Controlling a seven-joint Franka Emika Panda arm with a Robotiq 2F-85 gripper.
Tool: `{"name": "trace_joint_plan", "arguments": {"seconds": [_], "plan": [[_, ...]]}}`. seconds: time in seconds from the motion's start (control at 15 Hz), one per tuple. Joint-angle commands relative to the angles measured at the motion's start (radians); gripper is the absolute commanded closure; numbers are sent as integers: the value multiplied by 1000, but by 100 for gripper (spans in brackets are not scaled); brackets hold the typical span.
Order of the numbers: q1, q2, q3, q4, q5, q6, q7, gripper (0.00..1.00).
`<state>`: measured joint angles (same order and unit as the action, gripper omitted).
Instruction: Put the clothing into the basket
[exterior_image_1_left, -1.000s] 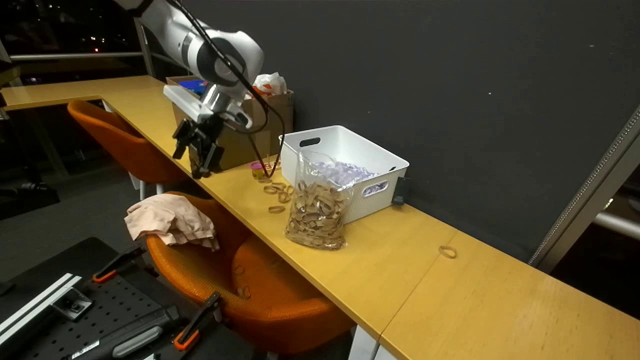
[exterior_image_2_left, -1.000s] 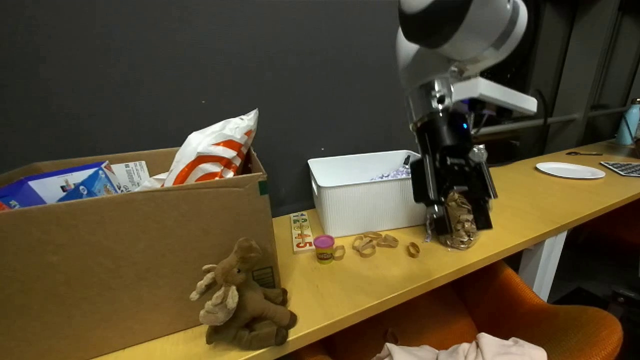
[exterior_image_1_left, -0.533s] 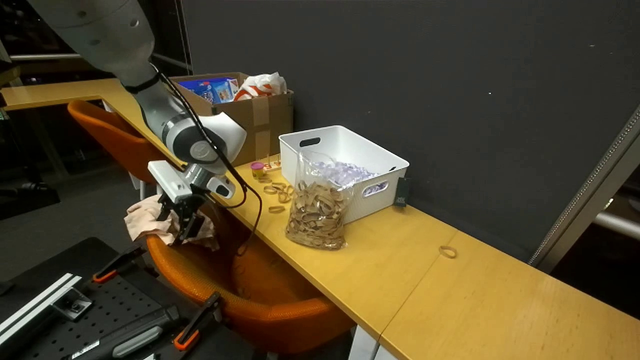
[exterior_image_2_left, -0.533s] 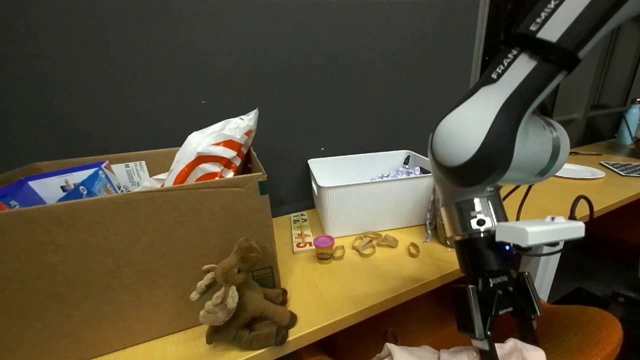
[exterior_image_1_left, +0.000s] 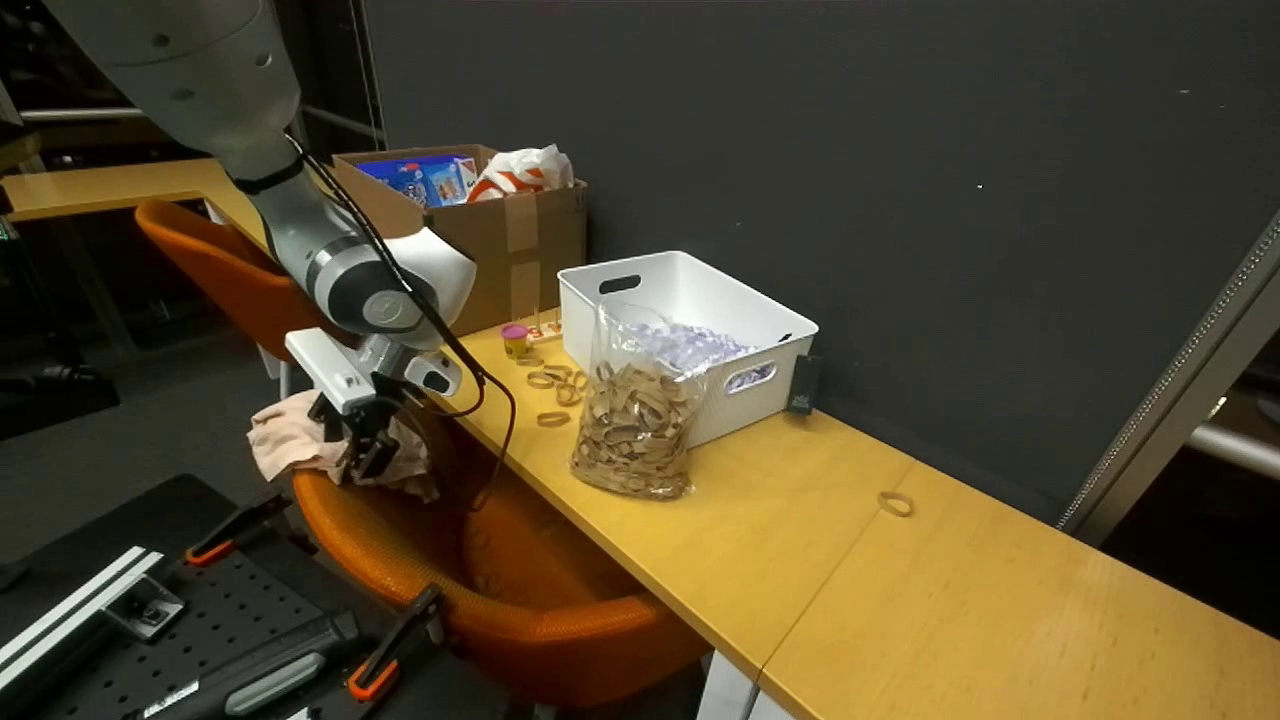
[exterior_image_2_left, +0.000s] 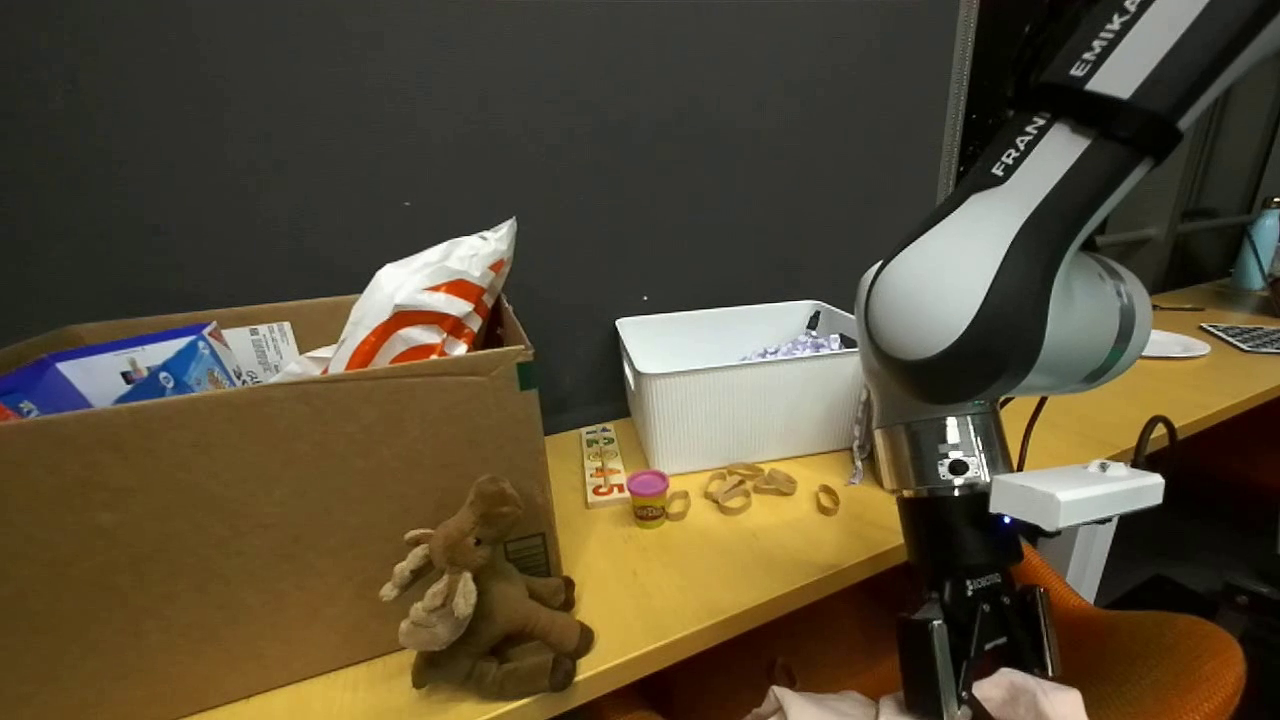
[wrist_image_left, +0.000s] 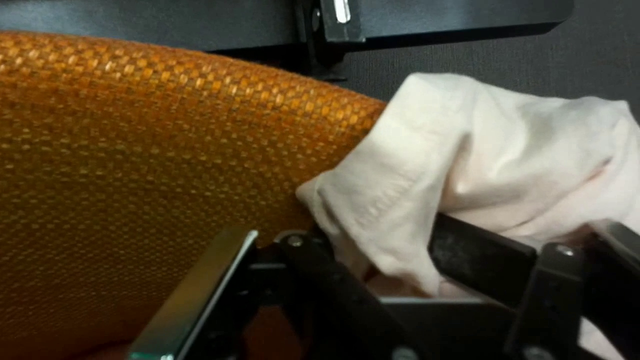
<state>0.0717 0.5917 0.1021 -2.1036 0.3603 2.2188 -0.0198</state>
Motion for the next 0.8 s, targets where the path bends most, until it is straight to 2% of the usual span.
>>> {"name": "trace_joint_plan", "arguments": {"seconds": [0.0, 0.13, 0.4, 0.73], "plan": [[-26, -65, 43, -48, 37, 33, -27, 88], [-20, -100, 55, -48, 40, 29, -21, 100], [11, -219, 53, -17, -4, 11, 18, 100], [53, -334, 57, 95, -41, -26, 52, 100]]}}
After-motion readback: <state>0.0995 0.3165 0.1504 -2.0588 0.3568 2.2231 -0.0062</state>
